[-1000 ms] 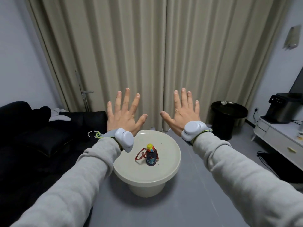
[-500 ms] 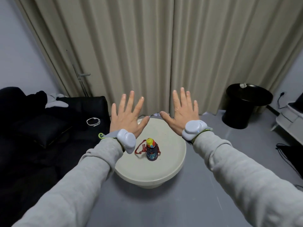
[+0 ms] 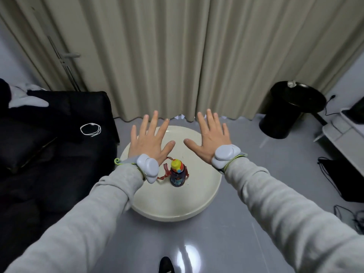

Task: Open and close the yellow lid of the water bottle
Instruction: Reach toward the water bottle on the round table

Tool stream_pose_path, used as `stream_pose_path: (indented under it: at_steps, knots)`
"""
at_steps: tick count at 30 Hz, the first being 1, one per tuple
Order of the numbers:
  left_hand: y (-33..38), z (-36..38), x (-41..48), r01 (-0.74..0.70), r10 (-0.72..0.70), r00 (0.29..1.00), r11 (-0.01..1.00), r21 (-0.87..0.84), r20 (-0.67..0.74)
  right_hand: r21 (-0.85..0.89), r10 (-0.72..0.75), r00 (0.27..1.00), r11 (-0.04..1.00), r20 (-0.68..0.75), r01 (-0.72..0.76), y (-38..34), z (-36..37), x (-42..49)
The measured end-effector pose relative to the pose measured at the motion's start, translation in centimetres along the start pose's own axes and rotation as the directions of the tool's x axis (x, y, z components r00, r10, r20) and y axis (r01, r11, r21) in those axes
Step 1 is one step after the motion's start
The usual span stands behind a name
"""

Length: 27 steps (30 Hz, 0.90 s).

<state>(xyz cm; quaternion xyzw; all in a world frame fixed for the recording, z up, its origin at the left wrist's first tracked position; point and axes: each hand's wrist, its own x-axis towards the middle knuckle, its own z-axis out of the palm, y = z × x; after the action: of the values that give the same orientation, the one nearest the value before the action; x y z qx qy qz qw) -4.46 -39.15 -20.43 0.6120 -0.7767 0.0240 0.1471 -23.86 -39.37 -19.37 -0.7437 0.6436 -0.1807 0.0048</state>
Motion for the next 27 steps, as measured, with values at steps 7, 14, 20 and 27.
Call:
stream_pose_path:
  at_steps: [7,14,20,27]
  knots:
    - [-2.6,4.5,2.8,-0.014,0.021,0.99,0.999,-0.046,0.138,-0.001,0.047,0.989,0.999,0.139,-0.047,0.9,4.8,2.4]
    - [-3.3,9.0,5.3,-0.017,0.029,0.977,0.998,-0.057,0.21,0.033,0.053,0.97,0.997,0.237,-0.062,3.2,9.0,4.1]
    - [-3.1,16.8,6.7,0.024,-0.006,0.973,0.997,-0.075,0.232,0.1,0.038,0.957,0.993,0.288,-0.07,6.7,16.9,5.4]
    - [-4.5,27.5,6.0,0.081,0.014,0.951,0.953,-0.292,0.309,0.154,0.012,0.925,0.985,0.379,-0.076,10.8,28.2,4.5]
